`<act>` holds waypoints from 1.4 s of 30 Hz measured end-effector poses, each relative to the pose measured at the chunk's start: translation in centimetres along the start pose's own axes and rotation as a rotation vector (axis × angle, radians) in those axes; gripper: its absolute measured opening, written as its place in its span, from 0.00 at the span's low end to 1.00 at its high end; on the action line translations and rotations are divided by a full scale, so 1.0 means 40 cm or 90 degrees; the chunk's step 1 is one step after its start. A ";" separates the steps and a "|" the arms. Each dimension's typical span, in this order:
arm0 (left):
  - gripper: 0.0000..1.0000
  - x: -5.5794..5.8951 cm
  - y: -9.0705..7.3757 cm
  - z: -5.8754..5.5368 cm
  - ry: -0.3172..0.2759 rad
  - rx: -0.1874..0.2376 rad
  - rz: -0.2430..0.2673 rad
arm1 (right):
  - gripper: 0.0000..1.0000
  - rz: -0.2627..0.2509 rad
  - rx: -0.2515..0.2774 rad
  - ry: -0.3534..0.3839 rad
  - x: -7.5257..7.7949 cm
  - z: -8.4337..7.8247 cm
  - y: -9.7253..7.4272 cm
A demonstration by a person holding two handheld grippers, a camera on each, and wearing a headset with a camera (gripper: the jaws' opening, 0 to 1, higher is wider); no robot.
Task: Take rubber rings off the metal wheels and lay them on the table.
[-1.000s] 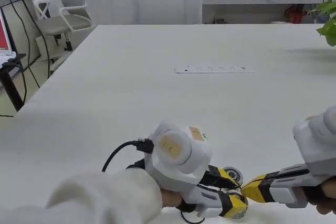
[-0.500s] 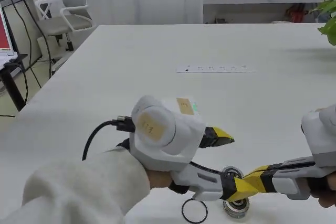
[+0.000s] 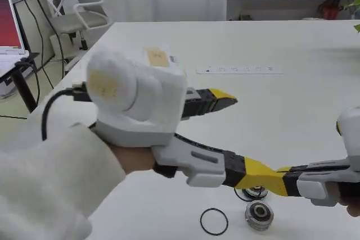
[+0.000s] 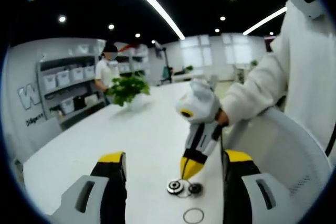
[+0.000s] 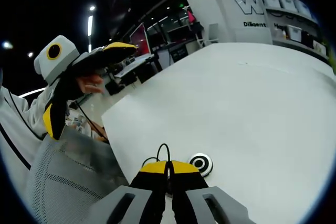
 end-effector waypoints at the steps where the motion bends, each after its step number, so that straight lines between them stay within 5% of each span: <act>1: 0.79 -0.003 -0.021 0.001 0.005 -0.004 0.008 | 0.00 0.001 0.002 0.000 -0.001 0.002 0.000; 8: 0.89 -0.013 -0.132 -0.007 -0.016 0.007 0.051 | 0.00 0.004 0.019 0.000 -0.006 0.017 -0.006; 18: 0.93 -0.005 -0.229 -0.121 -0.082 -0.029 0.123 | 0.00 0.009 0.048 0.007 -0.011 0.038 -0.015; 26: 0.92 0.022 -0.222 -0.180 -0.122 -0.035 0.133 | 0.00 0.014 0.051 0.011 -0.015 0.041 -0.015; 34: 0.93 0.067 -0.168 -0.184 -0.155 -0.009 0.091 | 0.00 0.023 0.061 0.014 -0.021 0.049 -0.017; 42: 0.94 0.072 -0.157 -0.212 -0.145 -0.045 0.096 | 0.00 0.036 0.082 0.017 -0.039 0.069 -0.019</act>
Point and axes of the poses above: the centre of the closed fingertips' face, and the gripper's own axes: y roughly forward along the fingers, x roughly to its right, z roughly out of its top, the point moved 5 cm from there along -y, roughly backward along the fingers, and after that the axes turned 9 degrees about -y, right-handed, at the moved point
